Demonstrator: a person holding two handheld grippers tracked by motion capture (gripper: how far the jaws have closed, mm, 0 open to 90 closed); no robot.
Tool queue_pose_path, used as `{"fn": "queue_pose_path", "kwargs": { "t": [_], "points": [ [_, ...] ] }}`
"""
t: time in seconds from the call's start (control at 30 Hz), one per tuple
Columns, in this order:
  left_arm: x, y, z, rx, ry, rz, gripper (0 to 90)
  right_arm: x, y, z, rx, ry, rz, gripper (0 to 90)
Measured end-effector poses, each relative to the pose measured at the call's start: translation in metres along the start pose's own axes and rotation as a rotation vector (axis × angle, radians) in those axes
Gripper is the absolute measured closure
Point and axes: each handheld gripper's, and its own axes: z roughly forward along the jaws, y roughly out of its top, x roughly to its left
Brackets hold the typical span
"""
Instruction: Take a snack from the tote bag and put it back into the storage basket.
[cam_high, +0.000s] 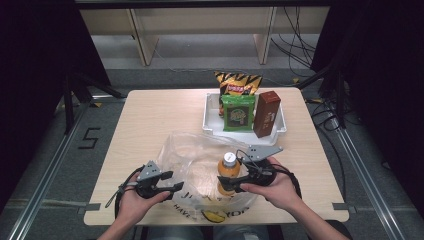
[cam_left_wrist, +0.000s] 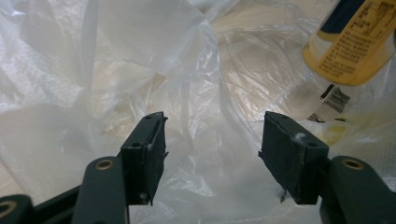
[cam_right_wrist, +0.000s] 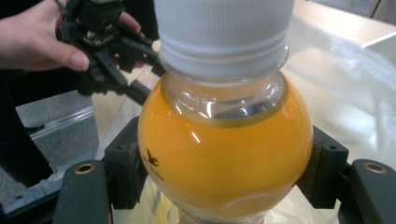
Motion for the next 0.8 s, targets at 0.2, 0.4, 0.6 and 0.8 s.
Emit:
{"fn": "queue_pose_path", "kwargs": {
  "t": [0.2, 0.4, 0.6, 0.8],
  "points": [
    [0.0, 0.0, 0.0, 0.0, 0.0, -0.001, 39.5, -0.004, 0.01, -0.008, -0.015, -0.021, 0.022, 31.2],
    [0.0, 0.0, 0.0, 0.001, 0.004, -0.001, 39.5, -0.009, 0.019, -0.012, -0.026, -0.032, 0.027, 31.2],
    [0.0, 0.0, 0.0, -0.003, 0.0, 0.002, 39.5, -0.014, 0.027, -0.015, -0.035, -0.052, 0.044, 31.2],
    [-0.001, -0.001, 0.0, -0.001, 0.0, -0.019, 39.5, -0.017, 0.034, -0.017, -0.055, -0.075, 0.058, 31.2]
  ]
}}
